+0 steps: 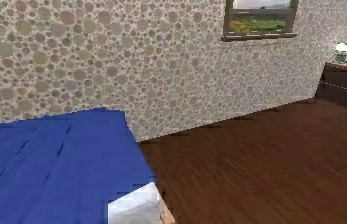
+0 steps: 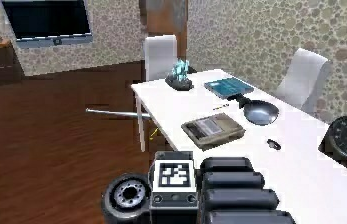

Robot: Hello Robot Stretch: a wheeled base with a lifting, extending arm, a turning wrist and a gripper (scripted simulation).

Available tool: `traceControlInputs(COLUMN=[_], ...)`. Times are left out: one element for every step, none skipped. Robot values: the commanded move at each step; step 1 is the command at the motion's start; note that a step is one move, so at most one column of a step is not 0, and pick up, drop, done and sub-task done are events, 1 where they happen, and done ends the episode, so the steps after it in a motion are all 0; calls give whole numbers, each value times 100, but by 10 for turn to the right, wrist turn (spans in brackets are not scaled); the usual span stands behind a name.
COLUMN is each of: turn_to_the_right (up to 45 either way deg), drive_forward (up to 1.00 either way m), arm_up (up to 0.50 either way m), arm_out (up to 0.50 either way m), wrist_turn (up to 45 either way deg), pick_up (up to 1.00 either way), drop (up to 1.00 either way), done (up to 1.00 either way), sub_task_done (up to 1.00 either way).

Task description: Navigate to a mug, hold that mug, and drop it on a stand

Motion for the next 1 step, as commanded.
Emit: traceControlInputs(turn_to_the_right=[-450], drive_forward=[0], arm_up=[0], arm_out=[0], wrist_turn=[0], pick_up=[0], drop=[0], done=[0], sub_task_done=[0])
